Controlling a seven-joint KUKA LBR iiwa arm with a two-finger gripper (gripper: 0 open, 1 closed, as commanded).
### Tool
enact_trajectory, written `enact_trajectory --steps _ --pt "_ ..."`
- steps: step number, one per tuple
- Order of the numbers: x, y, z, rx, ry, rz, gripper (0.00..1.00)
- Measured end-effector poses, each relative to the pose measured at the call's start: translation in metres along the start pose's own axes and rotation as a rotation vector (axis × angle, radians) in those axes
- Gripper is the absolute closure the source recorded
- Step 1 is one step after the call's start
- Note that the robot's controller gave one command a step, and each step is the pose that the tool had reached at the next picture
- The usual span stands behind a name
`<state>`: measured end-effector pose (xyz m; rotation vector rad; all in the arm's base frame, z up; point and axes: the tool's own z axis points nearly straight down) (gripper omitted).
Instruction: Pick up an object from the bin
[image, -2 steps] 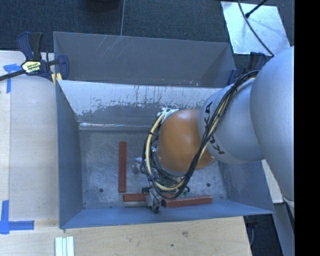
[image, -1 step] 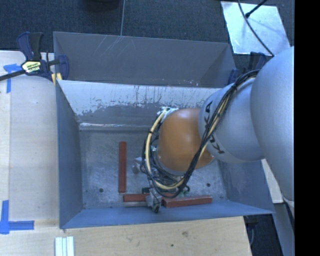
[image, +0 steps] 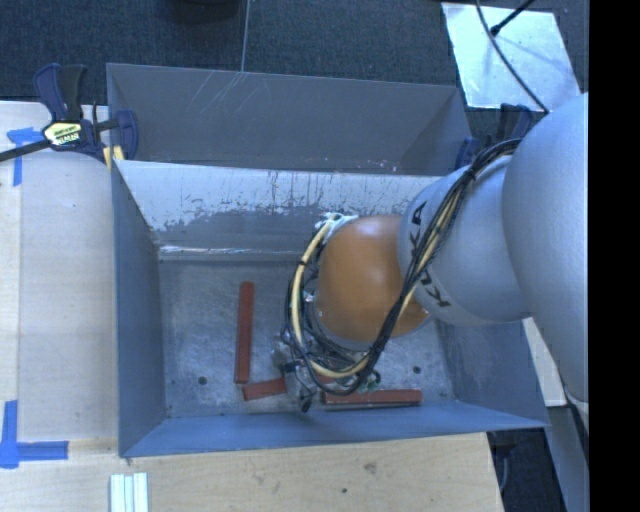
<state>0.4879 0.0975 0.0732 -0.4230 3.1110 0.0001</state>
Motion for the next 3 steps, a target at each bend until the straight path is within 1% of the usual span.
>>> enact_trajectory --steps 1,2,3 --pt "-0.002 -0.001 -0.049 0.001 -0.006 0.002 1.0" --pt "-0.004 -0.001 -0.101 0.001 -0.006 0.004 1.0" --pt "-0.005 -0.001 -0.11 0.0 -0.003 0.006 1.0"
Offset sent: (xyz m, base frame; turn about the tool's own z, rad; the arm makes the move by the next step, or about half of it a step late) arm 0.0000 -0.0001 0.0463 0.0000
